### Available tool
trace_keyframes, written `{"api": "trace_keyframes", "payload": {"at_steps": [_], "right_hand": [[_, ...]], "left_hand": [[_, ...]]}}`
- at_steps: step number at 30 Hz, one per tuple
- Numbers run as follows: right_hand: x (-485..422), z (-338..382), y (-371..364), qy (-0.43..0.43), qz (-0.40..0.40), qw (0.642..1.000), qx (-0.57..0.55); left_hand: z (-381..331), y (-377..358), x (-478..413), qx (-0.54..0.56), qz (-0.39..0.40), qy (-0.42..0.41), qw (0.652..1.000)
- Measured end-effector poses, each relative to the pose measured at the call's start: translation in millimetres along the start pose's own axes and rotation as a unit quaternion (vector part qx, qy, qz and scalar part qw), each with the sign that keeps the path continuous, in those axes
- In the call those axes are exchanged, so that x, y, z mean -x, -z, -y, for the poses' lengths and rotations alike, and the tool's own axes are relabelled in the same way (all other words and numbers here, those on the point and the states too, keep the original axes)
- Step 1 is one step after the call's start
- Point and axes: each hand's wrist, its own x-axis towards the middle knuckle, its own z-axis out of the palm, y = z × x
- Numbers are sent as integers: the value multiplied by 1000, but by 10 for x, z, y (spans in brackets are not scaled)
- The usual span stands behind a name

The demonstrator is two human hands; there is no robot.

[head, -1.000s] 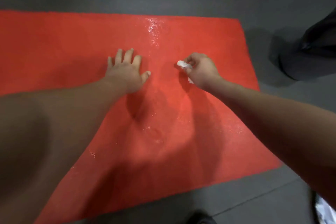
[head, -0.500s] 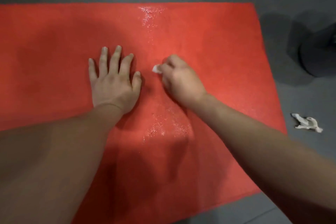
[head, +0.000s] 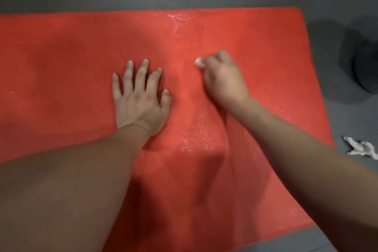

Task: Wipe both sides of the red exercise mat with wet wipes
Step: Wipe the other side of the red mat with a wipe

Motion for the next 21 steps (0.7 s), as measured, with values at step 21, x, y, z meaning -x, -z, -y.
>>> {"api": "trace_keyframes", "payload": {"at_steps": [21], "right_hand": [[-387, -473, 232, -149, -61, 987, -23]], "left_hand": [[-12, 6, -16, 9, -5, -2, 1000]]}}
